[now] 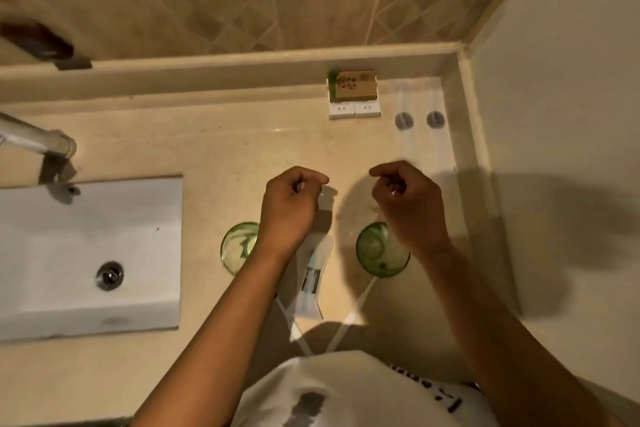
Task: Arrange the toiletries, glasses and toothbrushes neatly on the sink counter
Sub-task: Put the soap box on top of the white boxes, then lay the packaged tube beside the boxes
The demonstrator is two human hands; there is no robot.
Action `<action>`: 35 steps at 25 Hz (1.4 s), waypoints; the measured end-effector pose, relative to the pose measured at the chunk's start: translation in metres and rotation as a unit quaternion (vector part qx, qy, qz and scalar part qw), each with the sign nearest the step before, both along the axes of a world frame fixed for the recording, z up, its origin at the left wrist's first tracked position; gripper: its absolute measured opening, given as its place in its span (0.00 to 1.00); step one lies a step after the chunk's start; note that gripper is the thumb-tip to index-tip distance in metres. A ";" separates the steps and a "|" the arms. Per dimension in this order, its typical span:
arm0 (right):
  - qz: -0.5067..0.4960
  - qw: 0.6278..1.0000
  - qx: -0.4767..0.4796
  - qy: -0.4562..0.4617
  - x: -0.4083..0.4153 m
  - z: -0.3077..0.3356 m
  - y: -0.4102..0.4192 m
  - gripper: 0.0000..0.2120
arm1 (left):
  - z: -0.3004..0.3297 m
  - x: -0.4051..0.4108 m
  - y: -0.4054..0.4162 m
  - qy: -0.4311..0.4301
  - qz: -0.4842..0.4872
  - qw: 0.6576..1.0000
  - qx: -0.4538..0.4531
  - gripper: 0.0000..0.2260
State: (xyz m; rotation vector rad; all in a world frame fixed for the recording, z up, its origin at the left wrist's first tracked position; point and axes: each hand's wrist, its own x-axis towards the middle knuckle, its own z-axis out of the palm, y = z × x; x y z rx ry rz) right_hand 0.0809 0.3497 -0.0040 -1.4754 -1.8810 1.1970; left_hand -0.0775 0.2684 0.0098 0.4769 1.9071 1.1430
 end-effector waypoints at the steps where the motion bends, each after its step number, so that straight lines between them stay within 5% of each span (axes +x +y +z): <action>1: 0.024 1.000 0.013 -0.008 0.001 0.007 -0.017 0.10 | 0.003 0.004 -0.022 0.001 -0.003 1.000 -0.003 0.11; 8: 0.161 0.983 -0.058 -0.070 -0.007 -0.002 -0.123 0.05 | -0.025 0.017 -0.149 -0.054 -0.024 0.998 -0.037 0.11; 12: 0.160 0.964 -0.147 -0.151 -0.001 -0.035 -0.161 0.05 | -0.059 0.013 -0.194 -0.078 -0.033 0.991 -0.100 0.10; 19: 0.118 0.960 -0.145 -0.207 0.007 -0.051 -0.188 0.07 | -0.085 0.012 -0.211 -0.116 -0.069 0.980 -0.146 0.12; 24: 0.019 0.977 -0.138 -0.165 -0.002 -0.062 -0.187 0.14 | -0.081 0.010 -0.203 -0.165 -0.042 0.978 -0.119 0.10; 27: 0.004 0.973 -0.185 -0.137 -0.011 -0.065 -0.184 0.21 | -0.068 0.014 -0.186 -0.112 -0.128 0.980 -0.104 0.16; 30: -0.007 0.957 -0.249 -0.145 -0.017 -0.067 -0.182 0.26 | -0.055 0.021 -0.178 -0.148 -0.137 0.975 -0.088 0.06; 35: -0.017 0.938 -0.345 0.006 -0.011 -0.035 -0.183 0.09 | -0.052 0.022 -0.177 -0.198 -0.111 0.971 -0.073 0.10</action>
